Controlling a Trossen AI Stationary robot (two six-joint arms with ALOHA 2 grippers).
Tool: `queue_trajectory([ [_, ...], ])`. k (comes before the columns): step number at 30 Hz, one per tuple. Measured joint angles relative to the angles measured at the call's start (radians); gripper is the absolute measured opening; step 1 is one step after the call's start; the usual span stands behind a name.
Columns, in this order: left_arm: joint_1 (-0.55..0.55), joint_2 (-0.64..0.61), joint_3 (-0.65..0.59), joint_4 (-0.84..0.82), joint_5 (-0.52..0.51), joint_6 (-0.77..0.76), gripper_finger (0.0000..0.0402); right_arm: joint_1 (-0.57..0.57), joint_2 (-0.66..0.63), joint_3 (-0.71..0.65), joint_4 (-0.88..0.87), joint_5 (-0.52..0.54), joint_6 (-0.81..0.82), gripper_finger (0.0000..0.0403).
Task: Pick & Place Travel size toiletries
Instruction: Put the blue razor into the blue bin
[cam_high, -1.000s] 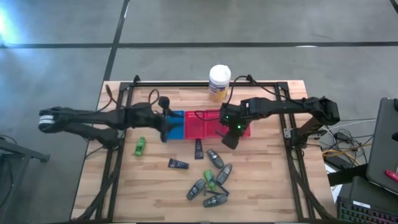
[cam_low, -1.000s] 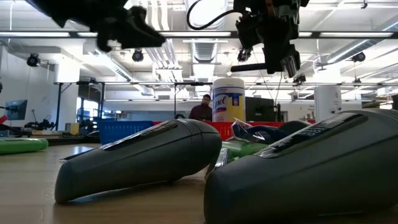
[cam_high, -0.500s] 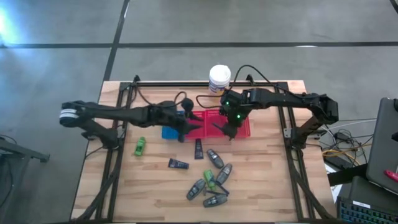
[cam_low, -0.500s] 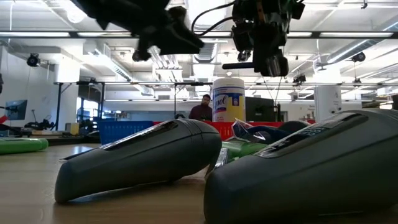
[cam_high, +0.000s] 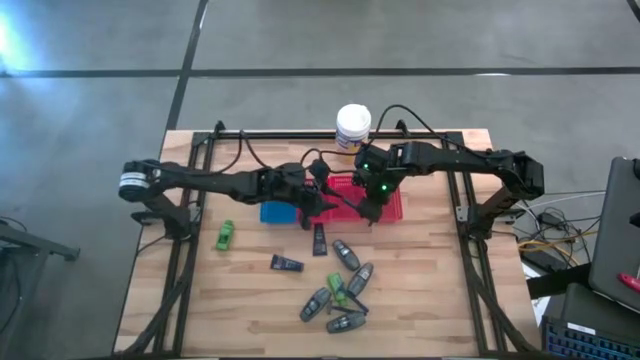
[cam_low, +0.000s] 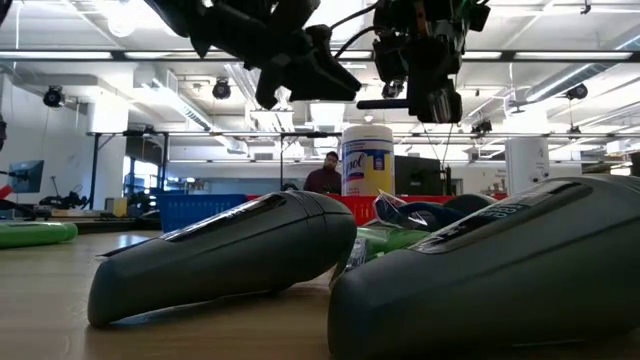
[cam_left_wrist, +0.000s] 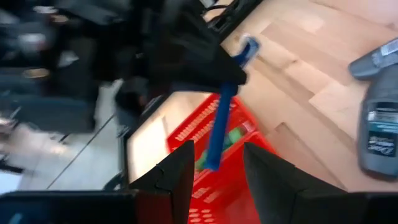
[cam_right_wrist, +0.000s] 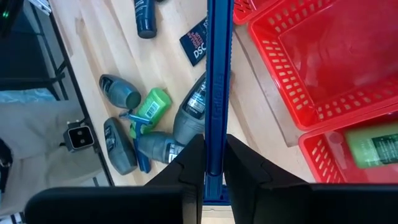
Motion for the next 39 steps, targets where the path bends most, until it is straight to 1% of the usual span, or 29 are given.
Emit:
queue_trajectory([
  [3,-0.002,0.028,0.003,0.011,0.020,0.012,0.0142,-0.002,0.000,0.000,0.001,0.000,-0.007,0.0038],
  [18,-0.002,0.123,0.083,0.021,0.014,0.020,0.0142,-0.006,0.000,0.000,-0.002,-0.027,-0.007,0.0038],
  [27,-0.002,0.131,0.091,0.032,0.017,0.042,0.0142,-0.005,0.000,0.000,-0.001,-0.057,-0.007,0.0038],
  [31,-0.003,0.131,0.091,0.033,0.035,0.047,0.0142,-0.007,0.000,0.000,-0.001,-0.058,-0.010,0.0038],
  [34,-0.005,0.131,0.091,0.033,0.062,0.048,0.0133,-0.010,0.000,0.000,-0.001,-0.060,-0.011,0.0038],
  [39,-0.007,0.131,0.091,0.039,0.070,0.051,0.0098,-0.012,0.000,0.000,-0.001,-0.079,-0.006,0.0038],
])
